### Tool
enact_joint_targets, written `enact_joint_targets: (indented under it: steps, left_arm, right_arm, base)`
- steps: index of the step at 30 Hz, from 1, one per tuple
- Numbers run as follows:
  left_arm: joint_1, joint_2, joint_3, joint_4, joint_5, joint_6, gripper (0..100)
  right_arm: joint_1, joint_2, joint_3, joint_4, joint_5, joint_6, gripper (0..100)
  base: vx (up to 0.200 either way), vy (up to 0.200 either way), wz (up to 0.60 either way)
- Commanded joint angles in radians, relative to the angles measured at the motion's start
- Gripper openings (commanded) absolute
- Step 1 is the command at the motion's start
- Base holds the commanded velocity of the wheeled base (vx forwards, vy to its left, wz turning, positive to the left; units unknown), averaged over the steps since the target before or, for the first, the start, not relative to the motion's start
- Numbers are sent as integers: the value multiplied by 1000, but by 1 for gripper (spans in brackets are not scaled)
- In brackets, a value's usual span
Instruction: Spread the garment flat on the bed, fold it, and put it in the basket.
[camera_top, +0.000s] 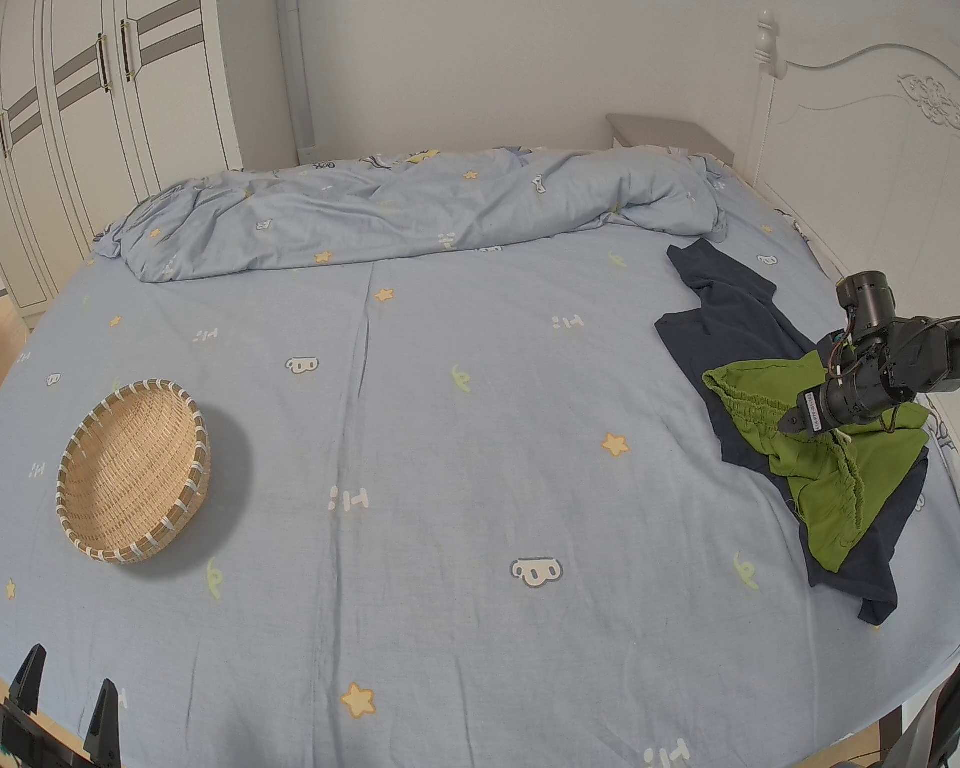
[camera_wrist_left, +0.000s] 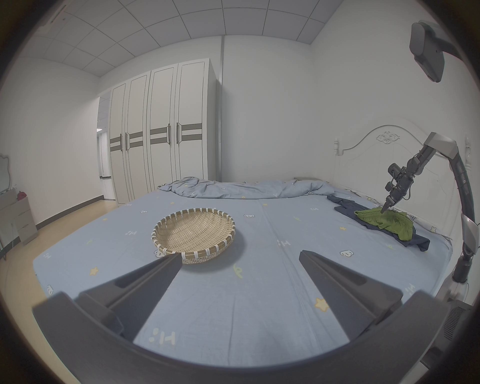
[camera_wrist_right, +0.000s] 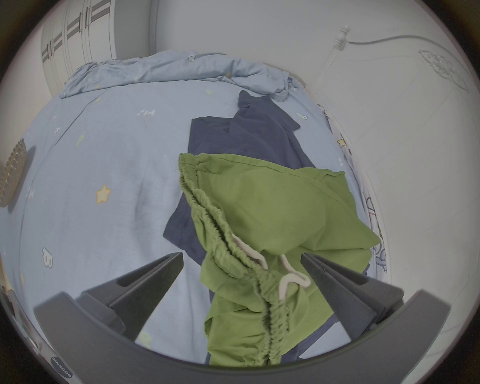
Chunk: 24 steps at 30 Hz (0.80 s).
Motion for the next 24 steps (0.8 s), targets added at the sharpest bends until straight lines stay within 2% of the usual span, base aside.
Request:
enact_joint_targets:
  steps: [1, 17, 18, 24]
  left_arm:
    - [0, -16, 18, 0, 1, 0, 100]
    - [0, -16, 18, 0, 1, 0, 100]
    - [0, -16, 18, 0, 1, 0, 100]
    - [0, -16, 18, 0, 1, 0, 100]
  right_arm:
    - [24, 21, 0, 0, -1, 0, 100]
    - [27, 87, -33, -6, -15, 3, 100]
    - [27, 91, -36, -8, -15, 3, 0]
    - [26, 104, -48, -8, -15, 5, 0]
  base:
    - [0, 0, 0]
    - [0, 0, 0]
    - [0, 0, 0]
    - [0, 0, 0]
